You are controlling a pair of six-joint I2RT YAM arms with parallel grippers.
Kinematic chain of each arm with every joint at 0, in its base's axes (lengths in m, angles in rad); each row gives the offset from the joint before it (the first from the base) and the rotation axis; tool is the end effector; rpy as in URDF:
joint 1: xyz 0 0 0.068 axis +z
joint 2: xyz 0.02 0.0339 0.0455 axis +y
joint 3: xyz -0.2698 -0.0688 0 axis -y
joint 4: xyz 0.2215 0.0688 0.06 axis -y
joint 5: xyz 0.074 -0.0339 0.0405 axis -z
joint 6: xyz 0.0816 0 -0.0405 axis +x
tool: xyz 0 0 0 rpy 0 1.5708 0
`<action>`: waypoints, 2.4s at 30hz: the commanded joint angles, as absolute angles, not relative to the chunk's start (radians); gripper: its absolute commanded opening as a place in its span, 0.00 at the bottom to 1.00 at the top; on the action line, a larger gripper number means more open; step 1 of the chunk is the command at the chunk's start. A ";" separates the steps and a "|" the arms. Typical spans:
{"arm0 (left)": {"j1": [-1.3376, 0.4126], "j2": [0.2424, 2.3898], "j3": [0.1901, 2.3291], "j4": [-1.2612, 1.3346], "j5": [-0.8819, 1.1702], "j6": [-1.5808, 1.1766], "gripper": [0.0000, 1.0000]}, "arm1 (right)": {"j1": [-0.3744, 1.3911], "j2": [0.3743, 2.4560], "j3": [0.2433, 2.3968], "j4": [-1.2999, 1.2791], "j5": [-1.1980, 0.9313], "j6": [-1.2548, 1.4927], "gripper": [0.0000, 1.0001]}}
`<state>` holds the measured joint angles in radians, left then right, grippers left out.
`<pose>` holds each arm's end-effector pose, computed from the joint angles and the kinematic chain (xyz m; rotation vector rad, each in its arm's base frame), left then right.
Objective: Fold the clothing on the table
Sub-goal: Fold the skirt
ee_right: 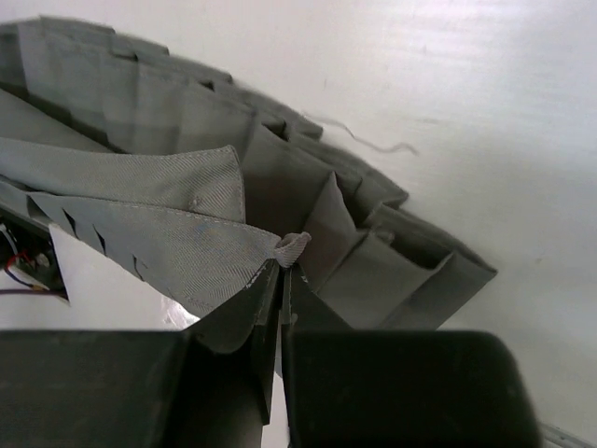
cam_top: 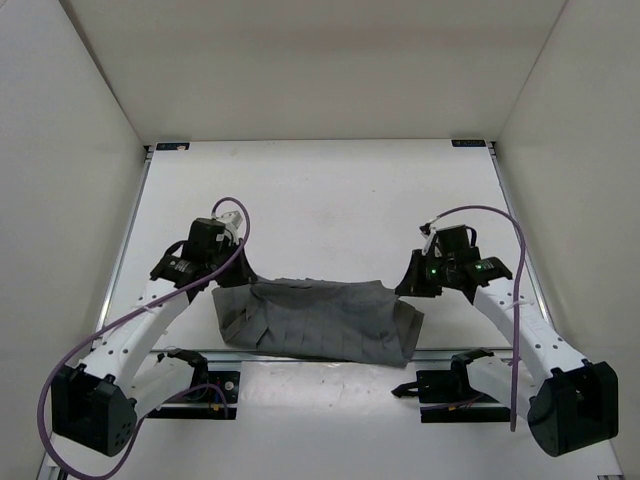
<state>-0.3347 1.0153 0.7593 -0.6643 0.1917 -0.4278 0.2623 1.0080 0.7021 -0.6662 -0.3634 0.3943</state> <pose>0.1843 -0.0806 0.2221 -0.0361 2.5540 -0.5482 0.1760 0.0773 0.2081 0.0244 2.6048 0.7111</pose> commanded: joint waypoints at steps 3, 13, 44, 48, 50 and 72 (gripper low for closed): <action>-0.318 1.003 0.733 -0.715 0.117 -0.399 0.29 | 0.258 0.977 0.627 -0.710 -0.334 0.385 0.08; -0.321 1.042 0.956 -0.730 0.084 -0.328 0.96 | 0.201 0.994 0.807 -0.781 -0.255 0.304 0.74; -0.423 1.377 0.776 -0.752 0.183 -0.380 0.00 | 0.391 1.434 0.742 -0.609 -0.410 0.385 0.00; -0.402 1.483 0.831 -0.710 0.178 -0.368 0.00 | 0.370 1.540 0.807 -0.568 -0.365 0.371 0.00; -0.406 1.550 0.879 -0.701 0.164 -0.351 0.00 | 0.354 1.586 0.856 -0.554 -0.341 0.385 0.00; -0.296 1.844 1.407 -0.669 0.173 -0.264 0.15 | 0.118 1.689 1.171 -0.531 -0.255 0.239 0.67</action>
<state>-0.3042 1.9415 1.3735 -0.6949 0.1883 -0.2867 0.1234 1.7733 1.2236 -0.5312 -0.2749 0.2810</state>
